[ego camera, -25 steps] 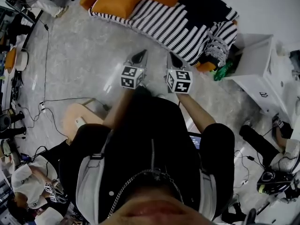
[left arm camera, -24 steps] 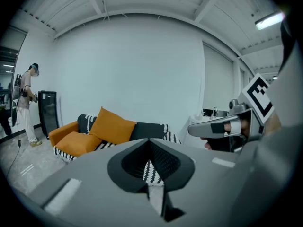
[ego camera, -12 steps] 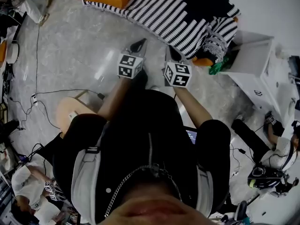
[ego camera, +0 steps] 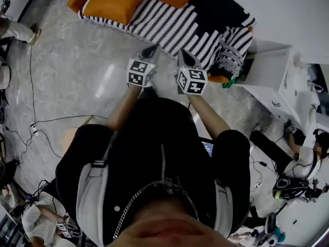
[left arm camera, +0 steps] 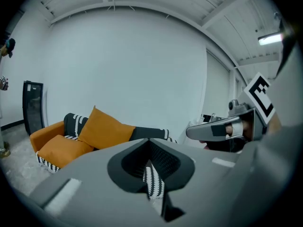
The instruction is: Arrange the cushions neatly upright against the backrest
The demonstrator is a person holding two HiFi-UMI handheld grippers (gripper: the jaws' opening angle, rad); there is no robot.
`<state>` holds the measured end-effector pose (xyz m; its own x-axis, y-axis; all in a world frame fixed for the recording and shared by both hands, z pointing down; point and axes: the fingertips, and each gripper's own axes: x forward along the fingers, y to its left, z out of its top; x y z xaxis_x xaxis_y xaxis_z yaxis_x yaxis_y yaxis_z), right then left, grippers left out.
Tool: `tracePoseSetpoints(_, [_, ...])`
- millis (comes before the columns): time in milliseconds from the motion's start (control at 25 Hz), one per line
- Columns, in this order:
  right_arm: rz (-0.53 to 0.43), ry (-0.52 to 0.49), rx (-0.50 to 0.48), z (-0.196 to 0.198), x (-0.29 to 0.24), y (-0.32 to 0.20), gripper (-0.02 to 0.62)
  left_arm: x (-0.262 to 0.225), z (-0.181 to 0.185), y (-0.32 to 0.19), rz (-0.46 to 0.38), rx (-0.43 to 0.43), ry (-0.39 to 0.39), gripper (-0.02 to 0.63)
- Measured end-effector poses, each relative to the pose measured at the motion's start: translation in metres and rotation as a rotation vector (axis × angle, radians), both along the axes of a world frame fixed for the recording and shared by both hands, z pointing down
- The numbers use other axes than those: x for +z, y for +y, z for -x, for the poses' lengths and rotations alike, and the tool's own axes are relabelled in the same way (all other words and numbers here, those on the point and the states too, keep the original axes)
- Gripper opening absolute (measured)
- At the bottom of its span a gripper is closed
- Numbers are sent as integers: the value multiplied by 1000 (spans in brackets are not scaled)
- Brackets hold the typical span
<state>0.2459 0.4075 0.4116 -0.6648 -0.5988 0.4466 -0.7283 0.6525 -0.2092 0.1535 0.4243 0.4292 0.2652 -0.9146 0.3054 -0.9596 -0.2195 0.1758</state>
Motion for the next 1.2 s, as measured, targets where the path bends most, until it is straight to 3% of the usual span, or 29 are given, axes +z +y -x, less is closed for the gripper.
tracePoseSetpoints(320, [-12,31,24,47,-2,-33,3,0,55,-32,4,27,-6,11])
tracePoseSetpoints(760, [55,31,7,82,24,-78,3,12,90,-74,34,12,-16,11])
tracePoseSetpoints(1200, [37,-28,-25,143,19,-203,3,10,138,-189,50,0,-85,11])
